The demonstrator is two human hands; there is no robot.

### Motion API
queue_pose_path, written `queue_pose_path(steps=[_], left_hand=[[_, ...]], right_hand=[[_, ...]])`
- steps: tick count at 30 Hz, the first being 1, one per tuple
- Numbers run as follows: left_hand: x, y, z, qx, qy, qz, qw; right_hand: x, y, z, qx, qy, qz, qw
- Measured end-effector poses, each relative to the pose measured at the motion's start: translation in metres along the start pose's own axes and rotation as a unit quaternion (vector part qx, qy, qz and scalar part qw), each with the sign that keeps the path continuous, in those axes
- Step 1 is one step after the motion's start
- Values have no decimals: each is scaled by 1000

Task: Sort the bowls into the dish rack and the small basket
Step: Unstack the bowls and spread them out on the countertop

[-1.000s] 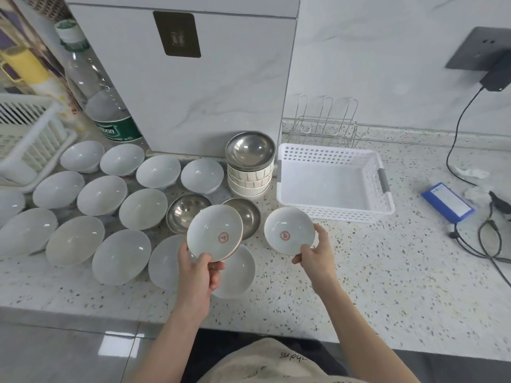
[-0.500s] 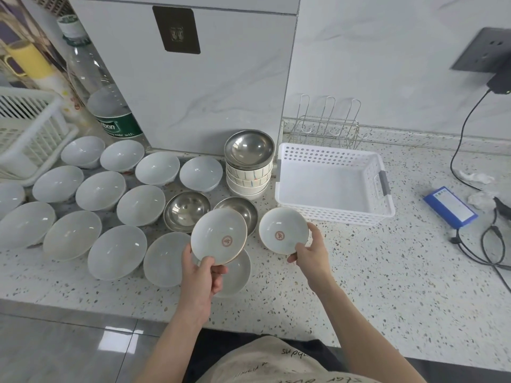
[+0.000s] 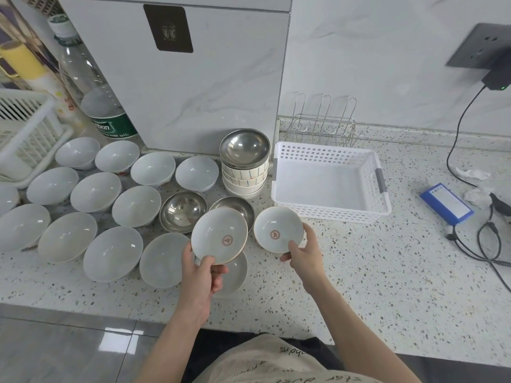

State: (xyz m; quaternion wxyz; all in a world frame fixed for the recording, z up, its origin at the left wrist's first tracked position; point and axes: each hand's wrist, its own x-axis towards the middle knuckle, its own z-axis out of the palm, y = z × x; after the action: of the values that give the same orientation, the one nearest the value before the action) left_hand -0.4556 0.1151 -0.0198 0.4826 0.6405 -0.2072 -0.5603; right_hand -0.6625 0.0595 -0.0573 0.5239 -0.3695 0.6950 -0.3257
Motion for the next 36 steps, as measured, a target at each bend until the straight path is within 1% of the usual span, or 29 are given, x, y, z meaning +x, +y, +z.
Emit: queue_pose_path(steps=[2,4,6,9,11,15,20,24,31,36], left_hand=[[0,0,0,4,-6,3,1000],[-1,1,1,12,-16,10,1000],[-4,1,2,24,-29,16,999],[-7,0,6,52,-63,23,996],[-11,-1,9,73,-93,28,993],[-19,-9,19,131,-168,21,977],[-27,-22,30,180,-219,2,959],[-32,-29,32,210,-234,-8,949],[-33,-41,29,260,-245,-3,934],[-30,-49,25,300,-246,21,922]], right_hand=[[0,0,-2,5,-8,0,1000],[-3,-1,-5,-9,2,11,1000],[-8,0,-9,-22,38,8,999],[-19,3,-18,-14,89,-33,995],[-27,6,-24,2,72,-50,996],[-43,9,-37,42,-2,-68,997],[-59,17,-45,65,-46,-63,995],[-65,25,-51,51,-73,-83,993],[-63,42,-51,-25,-83,-55,995],[-62,48,-47,-36,-82,-46,995]])
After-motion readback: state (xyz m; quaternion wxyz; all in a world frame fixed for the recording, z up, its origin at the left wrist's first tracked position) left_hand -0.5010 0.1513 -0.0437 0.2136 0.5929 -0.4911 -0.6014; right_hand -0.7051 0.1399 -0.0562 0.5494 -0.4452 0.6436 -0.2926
